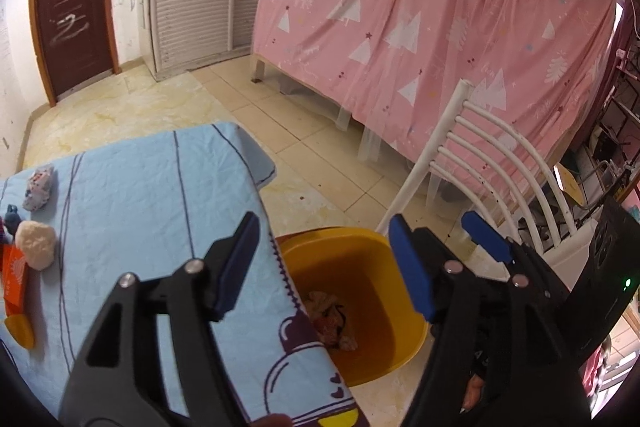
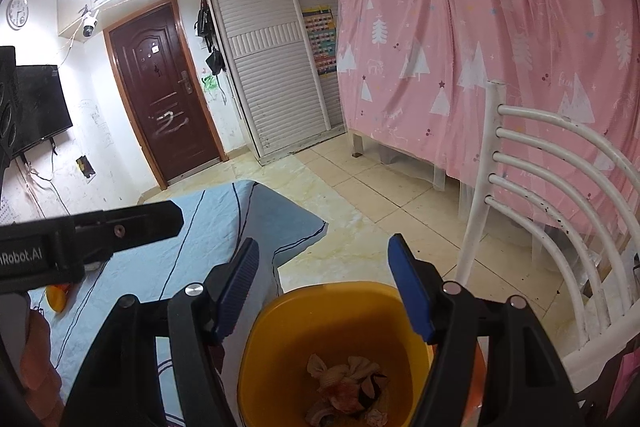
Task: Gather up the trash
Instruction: 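Carry the wrapper and sock bundle over the yellow bin and open both grippers, then grasp the red sock with the left gripper while the right gripper grasps crumpled beige paper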
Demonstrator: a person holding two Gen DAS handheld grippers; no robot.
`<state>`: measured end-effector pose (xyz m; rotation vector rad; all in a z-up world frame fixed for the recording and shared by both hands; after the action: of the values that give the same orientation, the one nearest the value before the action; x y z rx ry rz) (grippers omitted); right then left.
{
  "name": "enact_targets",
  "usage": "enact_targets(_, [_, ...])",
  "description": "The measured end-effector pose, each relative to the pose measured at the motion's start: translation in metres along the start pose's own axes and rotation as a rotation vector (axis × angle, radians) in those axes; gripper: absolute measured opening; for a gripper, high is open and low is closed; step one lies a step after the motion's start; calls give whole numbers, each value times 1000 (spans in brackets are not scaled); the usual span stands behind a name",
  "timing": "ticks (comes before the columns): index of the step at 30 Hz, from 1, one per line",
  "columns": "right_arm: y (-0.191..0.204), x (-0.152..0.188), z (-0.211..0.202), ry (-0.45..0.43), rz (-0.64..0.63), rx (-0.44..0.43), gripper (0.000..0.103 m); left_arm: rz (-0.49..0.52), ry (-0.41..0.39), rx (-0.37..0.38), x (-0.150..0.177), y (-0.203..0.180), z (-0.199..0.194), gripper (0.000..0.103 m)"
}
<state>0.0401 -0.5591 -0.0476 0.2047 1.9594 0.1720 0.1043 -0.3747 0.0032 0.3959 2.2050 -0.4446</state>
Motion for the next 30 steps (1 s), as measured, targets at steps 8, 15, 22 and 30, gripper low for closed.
enact_targets(8, [28, -6, 6, 11, -49, -36, 61, -35, -39, -23, -7, 26, -22, 64])
enact_targets(15, [69, -10, 18, 31, -111, -81, 61, -89, -73, -62, -15, 55, -39, 64])
enact_targets(22, [112, -15, 31, 42, -157, -139, 61, -132, -97, -128, -21, 94, -56, 64])
enact_targets(30, [167, -16, 47, 74, -210, -213, 61, -158, -117, -262, -19, 163, -82, 71])
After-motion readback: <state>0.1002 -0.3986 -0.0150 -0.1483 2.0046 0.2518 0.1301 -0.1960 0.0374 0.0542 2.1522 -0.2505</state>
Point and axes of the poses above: each gripper's, at about its wrist camera, not at the fingertips, and z roughly the way its jaws point, y to its left, x to its underside, the point moved 1 cm from there along z, roughly the way its jaws point, and after that the axes turned 7 degrees about -y, right-handed, at the moved point
